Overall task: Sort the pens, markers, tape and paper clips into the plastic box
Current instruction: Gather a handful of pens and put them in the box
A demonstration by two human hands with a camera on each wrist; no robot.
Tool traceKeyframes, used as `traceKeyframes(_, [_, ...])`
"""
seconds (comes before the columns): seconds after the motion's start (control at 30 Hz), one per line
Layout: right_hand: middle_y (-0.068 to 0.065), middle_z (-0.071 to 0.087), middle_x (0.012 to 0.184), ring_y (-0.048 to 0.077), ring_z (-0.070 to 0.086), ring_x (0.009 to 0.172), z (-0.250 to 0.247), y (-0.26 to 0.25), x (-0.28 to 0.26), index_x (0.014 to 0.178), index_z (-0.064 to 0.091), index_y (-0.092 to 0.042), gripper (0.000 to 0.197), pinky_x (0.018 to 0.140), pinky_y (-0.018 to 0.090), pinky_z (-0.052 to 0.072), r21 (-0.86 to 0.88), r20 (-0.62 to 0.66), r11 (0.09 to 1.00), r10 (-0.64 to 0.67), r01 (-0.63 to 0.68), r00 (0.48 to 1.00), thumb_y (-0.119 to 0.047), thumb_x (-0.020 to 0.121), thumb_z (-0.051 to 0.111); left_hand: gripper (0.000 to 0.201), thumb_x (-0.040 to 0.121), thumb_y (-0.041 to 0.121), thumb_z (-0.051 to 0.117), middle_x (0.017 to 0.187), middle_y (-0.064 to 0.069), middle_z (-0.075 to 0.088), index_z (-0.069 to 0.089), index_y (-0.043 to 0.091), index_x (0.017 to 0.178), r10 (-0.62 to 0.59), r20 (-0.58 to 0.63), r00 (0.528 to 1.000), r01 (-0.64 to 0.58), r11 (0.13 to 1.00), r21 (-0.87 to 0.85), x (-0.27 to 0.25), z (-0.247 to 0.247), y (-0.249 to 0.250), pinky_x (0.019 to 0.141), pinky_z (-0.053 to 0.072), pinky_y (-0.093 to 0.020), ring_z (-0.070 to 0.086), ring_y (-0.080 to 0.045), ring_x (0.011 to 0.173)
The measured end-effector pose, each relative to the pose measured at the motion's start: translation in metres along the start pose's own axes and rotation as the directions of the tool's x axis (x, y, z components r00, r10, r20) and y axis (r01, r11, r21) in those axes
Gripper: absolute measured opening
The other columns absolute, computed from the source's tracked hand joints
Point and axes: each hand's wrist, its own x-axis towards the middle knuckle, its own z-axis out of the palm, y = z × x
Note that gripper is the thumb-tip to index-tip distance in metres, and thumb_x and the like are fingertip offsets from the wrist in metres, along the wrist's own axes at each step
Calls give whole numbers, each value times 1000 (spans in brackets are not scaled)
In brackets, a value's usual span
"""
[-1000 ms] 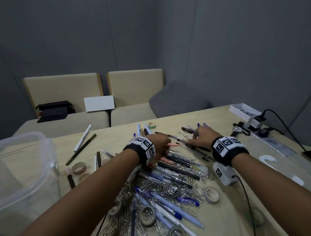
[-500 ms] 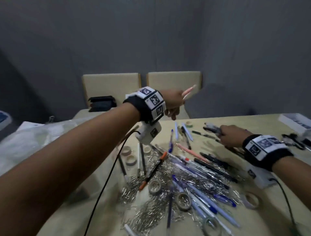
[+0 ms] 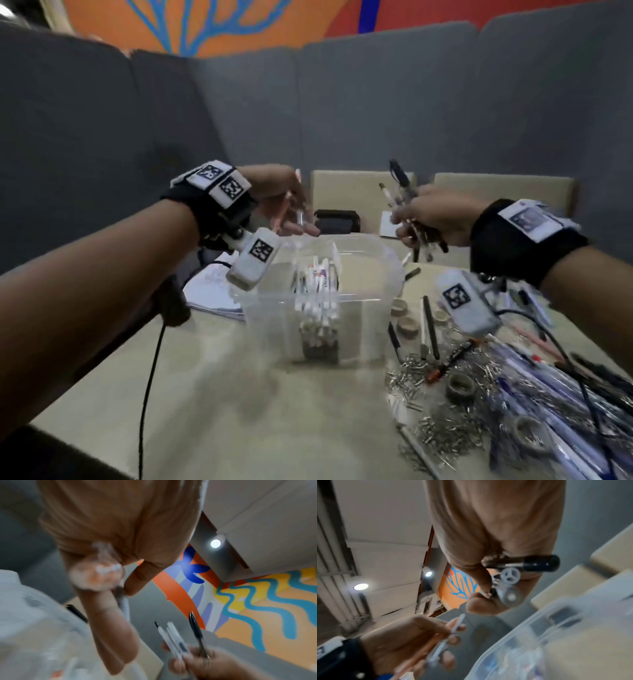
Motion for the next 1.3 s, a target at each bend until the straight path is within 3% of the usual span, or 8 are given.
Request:
traceKeyframes(0.1, [4, 36, 62, 10, 37, 49, 60, -11, 17, 74, 38, -10, 32, 40, 17, 42, 76, 187, 987, 123, -139, 975, 3, 100, 23, 13, 94, -1, 30, 69, -15, 61, 43, 3, 96, -101, -67, 993, 103, 994, 30, -14, -20, -33, 50, 59, -32, 72, -39, 84])
traceKeyframes(0.23, [6, 40, 60, 12, 41, 45, 120, -20, 29, 73, 41, -6, 32, 37, 15, 43, -6, 219, 982, 184, -188, 958, -1, 99, 24, 18, 96, -3, 33, 81, -13, 52, 38, 4, 112, -126, -95, 987, 132, 989, 60, -22, -27, -65, 41, 52, -31, 71, -40, 72])
traceKeyframes(0.43, [6, 38, 61, 12, 37, 48, 122, -31, 33, 72, 40, -6, 30, 40, 17, 36, -44, 114, 985, 168, -164, 979, 1, 96, 22, 15, 98, -1, 32, 86, -14, 53, 37, 4, 111, -77, -103, 992, 72, 996, -56, -26, -34, -63, 44, 55, -35, 70, -44, 78])
traceKeyframes(0.73, [16, 54, 72, 25, 61, 66, 62, 6, 36, 88, 47, 2, 22, 61, 37, 59, -186, -15, 906, 385, -381, 923, 6, 95, 26, 14, 99, 0, 29, 90, -14, 56, 41, 2, 105, -88, 226, 970, 94, 995, -16, 10, 48, -33, 55, 60, -34, 71, -37, 79])
traceKeyframes(0.8, [19, 54, 72, 32, 60, 71, 63, 12, 35, 94, 45, 4, 20, 71, 44, 56, -259, 18, 895, 381, -364, 924, 7, 94, 26, 16, 99, -1, 30, 87, -16, 59, 42, -2, 109, -104, 240, 965, 107, 994, 3, 19, 63, -31, 53, 60, -35, 70, -39, 79])
traceKeyframes(0.9, [17, 46, 68, 24, 43, 57, 63, 15, 30, 81, 47, 3, 19, 55, 34, 37, -339, 25, 883, 355, -326, 935, 4, 93, 32, 20, 100, 0, 31, 83, -21, 62, 45, -10, 111, -141, 246, 959, 134, 990, 48, 28, 78, -29, 59, 60, -40, 69, -39, 77])
traceKeyframes(1.13, [10, 38, 69, 16, 32, 50, 50, 22, 31, 96, 47, -3, 8, 49, 27, 32, -278, -44, 933, 227, -230, 973, -6, 89, 46, 73, 97, 12, 51, 151, -33, 18, 3, -3, 149, -229, 178, 957, 235, 972, -17, 41, 83, -25, 66, 56, -57, 45, -55, 122])
traceKeyframes(1.3, [24, 63, 109, 33, 66, 101, 8, 23, 18, 112, 55, 3, 21, 86, 38, 57, -156, -122, 976, 134, -152, 984, -2, 94, 46, 55, 96, 12, 52, 145, -27, 35, 28, 1, 145, -48, 0, 999, 47, 985, 168, 33, 97, 1, 86, 52, -59, 51, -51, 118])
